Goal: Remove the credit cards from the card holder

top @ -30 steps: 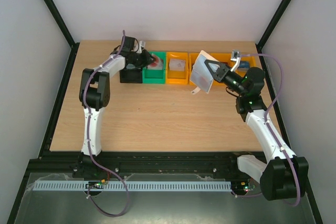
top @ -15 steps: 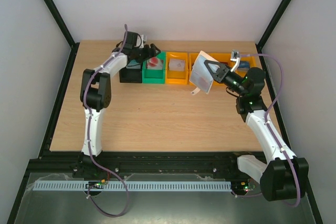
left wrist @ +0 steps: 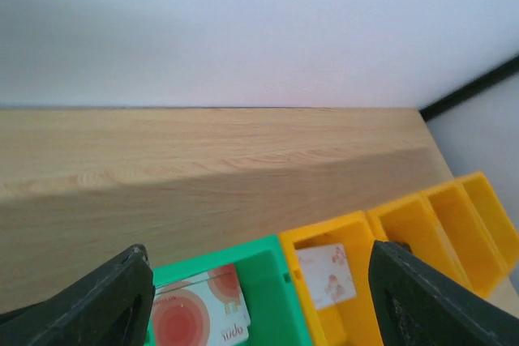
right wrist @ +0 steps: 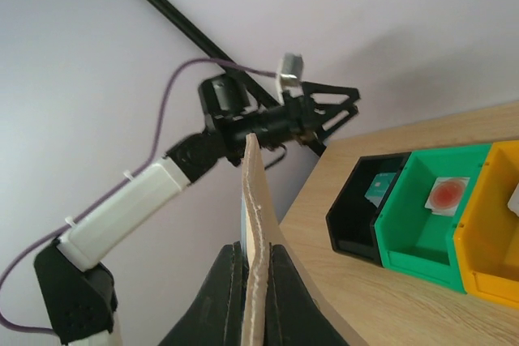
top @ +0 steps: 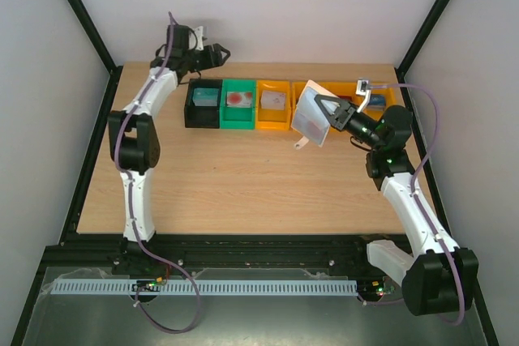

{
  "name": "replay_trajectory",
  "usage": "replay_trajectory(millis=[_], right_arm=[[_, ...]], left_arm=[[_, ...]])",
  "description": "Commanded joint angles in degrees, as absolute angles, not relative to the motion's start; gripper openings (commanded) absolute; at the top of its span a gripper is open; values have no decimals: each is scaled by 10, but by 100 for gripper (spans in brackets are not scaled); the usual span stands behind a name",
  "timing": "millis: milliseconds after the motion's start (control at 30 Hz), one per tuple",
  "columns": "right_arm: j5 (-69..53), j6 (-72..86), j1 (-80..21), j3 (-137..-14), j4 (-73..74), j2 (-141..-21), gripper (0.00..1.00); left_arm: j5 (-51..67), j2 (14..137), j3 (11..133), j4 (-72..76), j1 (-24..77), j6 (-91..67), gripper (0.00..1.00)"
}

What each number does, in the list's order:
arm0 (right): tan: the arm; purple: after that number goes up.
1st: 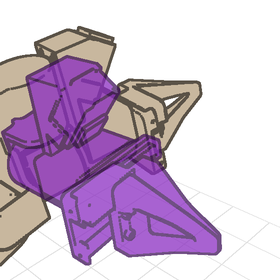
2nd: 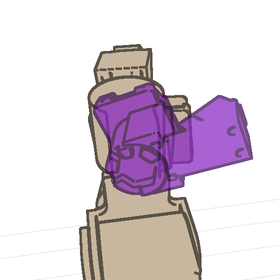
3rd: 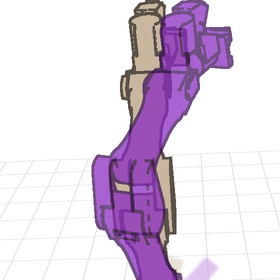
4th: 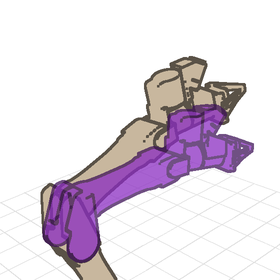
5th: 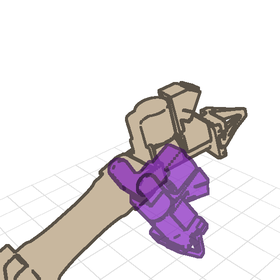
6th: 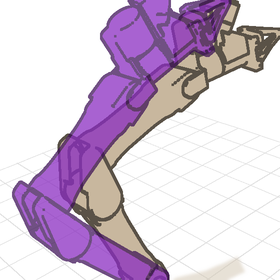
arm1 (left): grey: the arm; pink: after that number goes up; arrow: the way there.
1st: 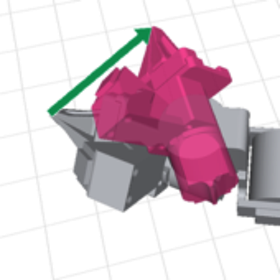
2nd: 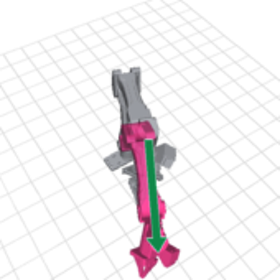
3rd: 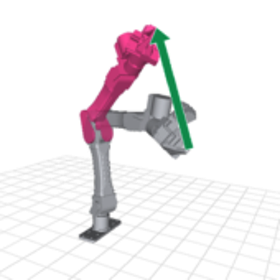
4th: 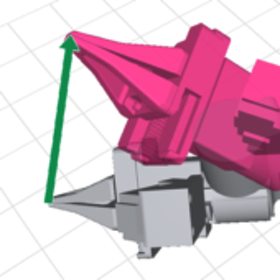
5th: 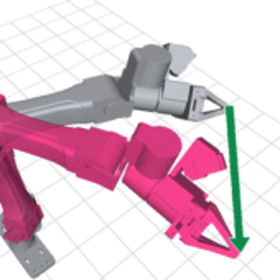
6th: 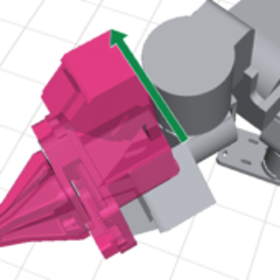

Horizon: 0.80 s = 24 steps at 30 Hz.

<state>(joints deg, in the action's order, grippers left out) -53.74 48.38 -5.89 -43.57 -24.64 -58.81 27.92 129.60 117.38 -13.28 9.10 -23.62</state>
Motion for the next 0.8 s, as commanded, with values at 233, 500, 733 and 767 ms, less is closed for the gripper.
replay_trajectory(millis=[233, 500, 733, 767], right_arm=[[-599, 473, -77, -456, -254, -580, 2], [-612, 466, -175, -456, -286, -618, 2], [-639, 431, -231, -466, -277, -622, 2], [-637, 430, -235, -468, -278, -624, 2]], left_arm=[[575, 1007, 1060, -416, 121, 269, 87], [541, 939, 1012, -591, 257, 410, 99], [503, 928, 966, -566, 287, 386, 99], [502, 929, 964, -568, 296, 386, 99]])
